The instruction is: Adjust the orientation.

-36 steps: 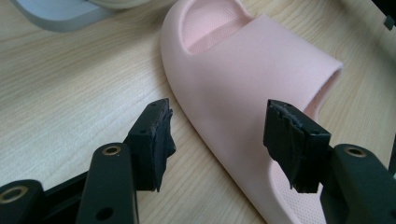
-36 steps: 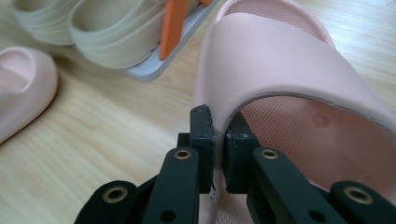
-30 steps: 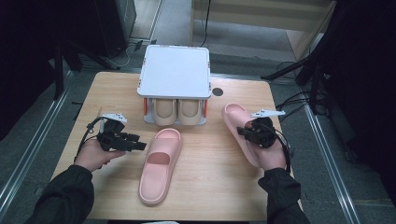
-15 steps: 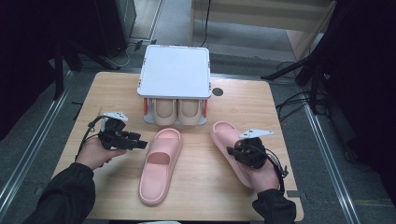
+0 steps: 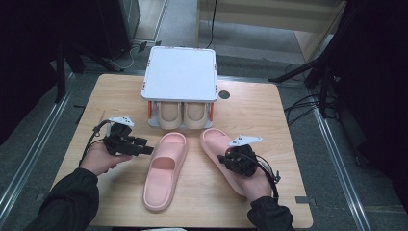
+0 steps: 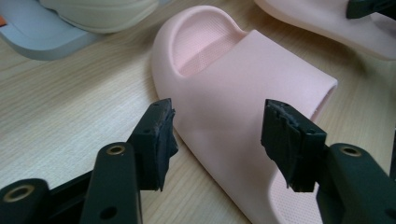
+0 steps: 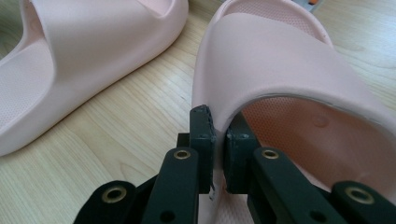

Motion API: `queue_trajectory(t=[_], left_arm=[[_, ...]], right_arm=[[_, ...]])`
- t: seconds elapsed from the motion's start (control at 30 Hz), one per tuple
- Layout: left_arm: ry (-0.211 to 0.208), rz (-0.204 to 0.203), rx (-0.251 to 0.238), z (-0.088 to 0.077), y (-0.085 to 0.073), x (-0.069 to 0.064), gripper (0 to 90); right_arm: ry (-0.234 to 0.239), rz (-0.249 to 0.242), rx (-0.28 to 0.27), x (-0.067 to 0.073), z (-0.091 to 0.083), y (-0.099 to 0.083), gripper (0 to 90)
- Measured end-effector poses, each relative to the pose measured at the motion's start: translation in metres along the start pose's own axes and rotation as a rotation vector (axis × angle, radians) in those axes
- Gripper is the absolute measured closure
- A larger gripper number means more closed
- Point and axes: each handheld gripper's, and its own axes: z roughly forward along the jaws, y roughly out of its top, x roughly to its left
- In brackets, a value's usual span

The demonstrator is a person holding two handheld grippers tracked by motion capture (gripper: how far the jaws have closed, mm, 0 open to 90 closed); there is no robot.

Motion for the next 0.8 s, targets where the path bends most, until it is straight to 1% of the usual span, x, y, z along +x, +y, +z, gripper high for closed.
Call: queue_trajectory(t=[0.17, 0.33, 0.43, 0.53, 0.6, 0.7, 0.73, 0.8], left_arm=[[0.009, 0.013, 0.007, 0.002, 0.0, -0.002, 43.9], [0.013, 0.016, 0.003, 0.001, -0.002, -0.003, 43.6], [0.015, 0.017, 0.003, 0.001, -0.003, -0.003, 43.6], [0.014, 0.019, 0.004, 0.001, -0.003, -0.003, 43.5], [0.016, 0.017, 0.004, 0.001, -0.003, -0.003, 43.5], [0.013, 0.018, 0.008, 0.002, -0.003, -0.003, 43.3], [0.013, 0.018, 0.01, 0.003, -0.003, -0.003, 43.3], [0.011, 0.017, 0.009, 0.003, -0.002, -0.004, 43.4]], right_arm=[[0.009, -0.018, 0.006, 0.007, 0.009, 0.003, 85.0], [0.011, -0.054, 0.036, 0.018, 0.02, 0.005, 85.1], [-0.006, -0.081, 0.047, 0.025, 0.026, 0.005, 85.1], [-0.01, -0.087, 0.063, 0.031, 0.031, 0.004, 84.8], [-0.014, -0.099, 0.062, 0.035, 0.035, 0.004, 84.2], [-0.001, -0.093, 0.067, 0.038, 0.037, 0.005, 82.7], [0.011, -0.092, 0.073, 0.038, 0.039, 0.006, 82.2], [0.014, -0.086, 0.073, 0.038, 0.04, 0.006, 81.0]])
